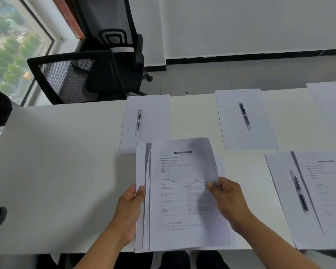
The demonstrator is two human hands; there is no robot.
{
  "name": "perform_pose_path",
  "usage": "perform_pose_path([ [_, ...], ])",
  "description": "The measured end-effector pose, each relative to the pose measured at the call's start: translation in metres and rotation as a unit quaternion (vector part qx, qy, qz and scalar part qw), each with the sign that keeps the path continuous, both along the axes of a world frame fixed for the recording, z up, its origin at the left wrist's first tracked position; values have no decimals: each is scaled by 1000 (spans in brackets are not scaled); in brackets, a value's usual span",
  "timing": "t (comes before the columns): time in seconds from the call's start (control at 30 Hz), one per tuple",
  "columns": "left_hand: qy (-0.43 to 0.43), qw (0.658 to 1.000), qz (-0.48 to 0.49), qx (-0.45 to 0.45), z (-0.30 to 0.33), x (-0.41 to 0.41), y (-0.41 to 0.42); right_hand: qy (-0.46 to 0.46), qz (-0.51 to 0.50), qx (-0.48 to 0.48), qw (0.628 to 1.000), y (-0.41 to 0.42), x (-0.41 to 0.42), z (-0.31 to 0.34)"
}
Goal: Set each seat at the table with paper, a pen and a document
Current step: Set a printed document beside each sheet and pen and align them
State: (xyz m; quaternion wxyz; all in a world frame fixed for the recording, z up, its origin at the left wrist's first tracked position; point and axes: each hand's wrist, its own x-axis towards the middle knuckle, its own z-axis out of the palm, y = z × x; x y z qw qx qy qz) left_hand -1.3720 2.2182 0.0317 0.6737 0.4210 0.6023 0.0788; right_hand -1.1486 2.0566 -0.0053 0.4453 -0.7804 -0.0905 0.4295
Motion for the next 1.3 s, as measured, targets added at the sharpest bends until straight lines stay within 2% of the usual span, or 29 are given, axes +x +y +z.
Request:
perform_pose_path([
  [0.3, 0, 1000, 15, -8, -10, -4, -1, -26, -13, -25, 999, -15, 16, -12],
  [0.5, -12, 1000, 19, -7, -9, -7, 2, -80, -52, -62, 993, -37, 40, -9],
  [0.73, -3, 999, 42, 8, -7, -15, 4, -129, -38, -110, 985, -67, 63, -15],
  [0.9, 1, 999, 49, 4, -11, -21, -1, -129, -23, -148, 980, -78, 67, -23],
  [1.3, 0, 999, 41, 0, -10, -15, -17, -126, 18, -166, 978, -73, 61, -37],
])
